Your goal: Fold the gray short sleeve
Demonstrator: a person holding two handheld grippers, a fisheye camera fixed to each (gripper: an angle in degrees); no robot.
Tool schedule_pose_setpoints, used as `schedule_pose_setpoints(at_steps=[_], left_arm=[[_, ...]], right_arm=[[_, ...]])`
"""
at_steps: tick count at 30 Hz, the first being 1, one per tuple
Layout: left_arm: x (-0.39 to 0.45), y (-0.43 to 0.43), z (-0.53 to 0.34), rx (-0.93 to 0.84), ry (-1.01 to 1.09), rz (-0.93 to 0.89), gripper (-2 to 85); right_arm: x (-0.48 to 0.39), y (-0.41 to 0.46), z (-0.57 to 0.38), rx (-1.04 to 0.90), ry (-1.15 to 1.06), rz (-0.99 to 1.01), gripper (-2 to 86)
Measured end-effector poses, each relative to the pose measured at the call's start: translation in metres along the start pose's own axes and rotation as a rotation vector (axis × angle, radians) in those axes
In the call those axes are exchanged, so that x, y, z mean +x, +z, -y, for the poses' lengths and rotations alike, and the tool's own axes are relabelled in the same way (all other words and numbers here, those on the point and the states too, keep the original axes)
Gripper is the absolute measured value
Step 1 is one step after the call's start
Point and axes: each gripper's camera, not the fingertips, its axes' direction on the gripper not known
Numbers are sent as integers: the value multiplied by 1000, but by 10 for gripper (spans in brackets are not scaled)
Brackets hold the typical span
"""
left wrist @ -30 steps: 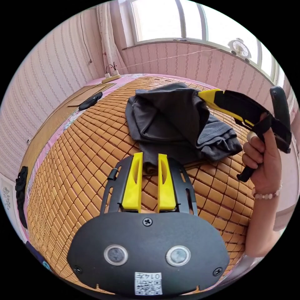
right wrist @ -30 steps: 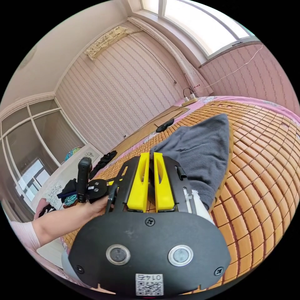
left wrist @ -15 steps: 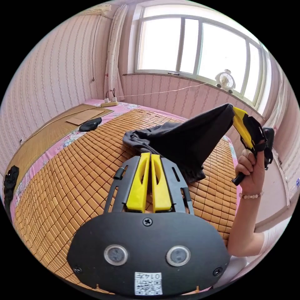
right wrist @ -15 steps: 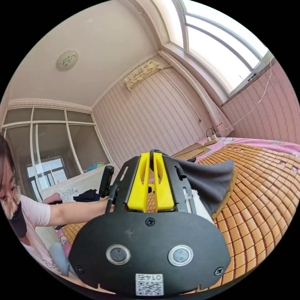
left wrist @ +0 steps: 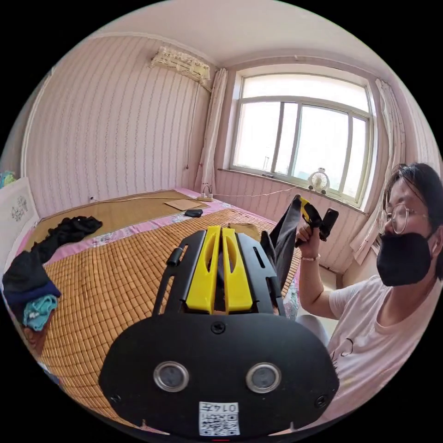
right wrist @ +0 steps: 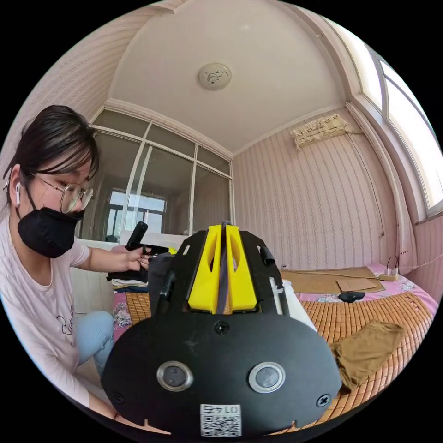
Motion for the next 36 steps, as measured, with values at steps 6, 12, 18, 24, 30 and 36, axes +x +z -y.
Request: schedule_pose_setpoints(at_steps=[6,12,18,24,30,36], left_arm=[[-18,-223,-113,250,-350,106,-10],[10,-375,-173,423,-437,140,-10],[75,-499,-157,594,-202,165,-10],[109,-589,-119,648,-102,290,-10],[59,-561,-59,534,-125,244,-10],[-51,-451,74,368,-194,243,-10]], right_arm=[[-85,10,-56,-262,285,55,7],[-171,-20,-78,-386,442,78,6],[-260,-43,-9,-343,280,111,5],[-340,-53,88,-209,21,144,4],[-306,29,82,-355,75,104,3],[-170,174,43,-543,284,-40,2]])
